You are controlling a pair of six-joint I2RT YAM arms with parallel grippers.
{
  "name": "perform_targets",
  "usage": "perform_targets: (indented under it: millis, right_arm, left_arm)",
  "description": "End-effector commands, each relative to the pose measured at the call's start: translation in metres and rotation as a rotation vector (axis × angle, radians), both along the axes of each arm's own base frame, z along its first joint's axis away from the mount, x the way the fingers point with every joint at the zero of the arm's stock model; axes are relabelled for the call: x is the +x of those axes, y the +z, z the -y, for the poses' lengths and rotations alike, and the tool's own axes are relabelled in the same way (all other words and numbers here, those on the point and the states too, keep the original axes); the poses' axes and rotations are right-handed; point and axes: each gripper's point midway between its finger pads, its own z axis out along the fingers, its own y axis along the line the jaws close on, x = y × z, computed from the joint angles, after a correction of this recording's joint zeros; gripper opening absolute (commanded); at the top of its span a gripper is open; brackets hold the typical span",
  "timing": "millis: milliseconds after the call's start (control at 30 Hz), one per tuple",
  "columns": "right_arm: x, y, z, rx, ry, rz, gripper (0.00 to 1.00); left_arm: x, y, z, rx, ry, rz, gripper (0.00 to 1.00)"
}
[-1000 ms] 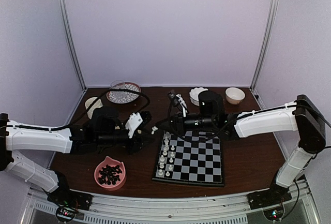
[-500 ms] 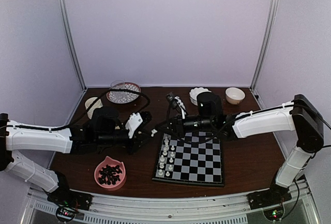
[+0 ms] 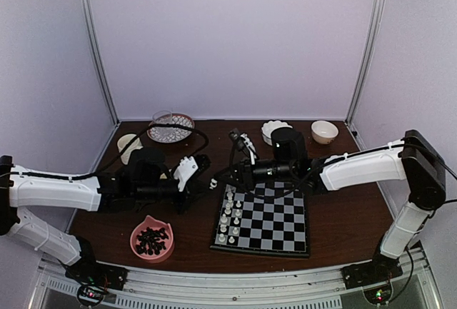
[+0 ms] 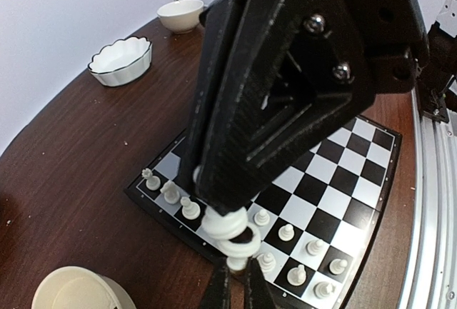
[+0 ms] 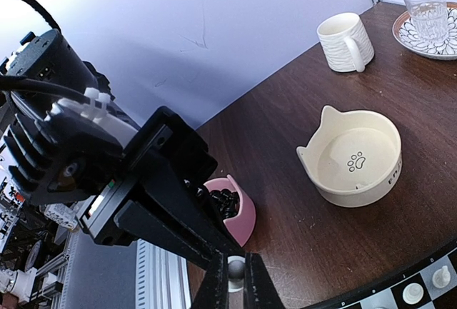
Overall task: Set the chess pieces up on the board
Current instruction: Pass from the right arm to the left, then place the pawn at c2.
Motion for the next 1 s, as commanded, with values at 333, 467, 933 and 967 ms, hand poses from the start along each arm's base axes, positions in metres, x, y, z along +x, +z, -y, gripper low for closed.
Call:
perform_targets:
  millis: [333,467,933,967]
  right_arm:
    - [0.022,0.004,0.022,-0.118,-0.163,0.152,0.0]
    - [0.048,-0.011,0.055,-0.279,-0.341,0.312,0.0]
    - [0.073,-0.086,0.07,-0.508,-0.433,0.318,0.0]
    - [0.073,-0.088,0.072,-0.518,-0.443,0.317,0.0]
  left_arm:
    - [0.018,0.011,-0.001,-0.012,0.102,0.028,0.0]
    - [0.042,0.011,-0.02,0.0,0.28,0.046,0.0]
    - [0.059,0.014,-0.051,-0.014,0.448,0.047,0.0]
    - [0.059,0.014,-0.051,-0.012,0.45,0.047,0.0]
